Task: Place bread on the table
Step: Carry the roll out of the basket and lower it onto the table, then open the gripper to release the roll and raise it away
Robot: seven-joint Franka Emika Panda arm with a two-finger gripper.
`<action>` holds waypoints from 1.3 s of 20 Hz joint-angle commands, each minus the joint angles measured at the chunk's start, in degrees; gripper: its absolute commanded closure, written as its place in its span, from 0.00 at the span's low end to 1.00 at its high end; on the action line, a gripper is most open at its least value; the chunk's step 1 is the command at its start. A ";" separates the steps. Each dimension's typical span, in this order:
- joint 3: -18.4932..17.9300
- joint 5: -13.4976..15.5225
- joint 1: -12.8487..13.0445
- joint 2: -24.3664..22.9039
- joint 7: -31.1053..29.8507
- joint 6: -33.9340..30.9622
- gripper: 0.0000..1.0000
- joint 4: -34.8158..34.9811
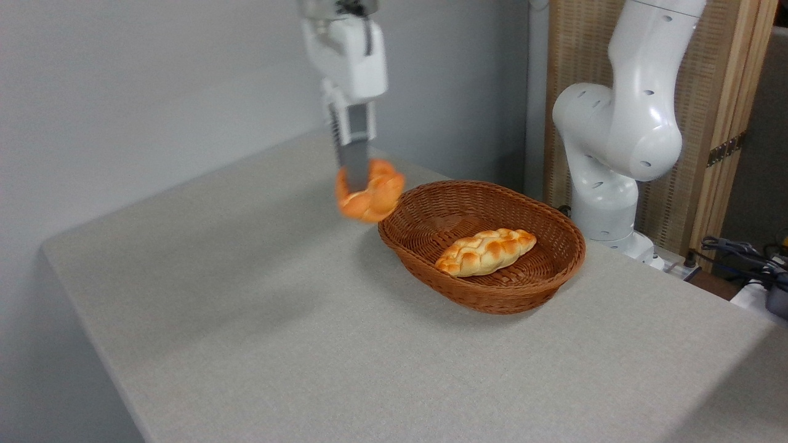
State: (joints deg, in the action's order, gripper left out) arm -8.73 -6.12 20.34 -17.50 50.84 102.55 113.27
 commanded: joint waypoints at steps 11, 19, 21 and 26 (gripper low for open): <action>2.66 -10.69 5.15 24.35 -7.04 19.26 0.00 -3.31; 3.20 6.15 4.09 24.35 -16.12 19.35 0.00 -6.63; 3.11 11.98 1.04 23.31 -16.82 19.26 0.00 -9.01; 3.90 13.59 -9.77 20.31 -16.57 -4.14 0.00 -21.65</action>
State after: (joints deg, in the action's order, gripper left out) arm -5.65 6.04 16.91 4.18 34.60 114.20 100.39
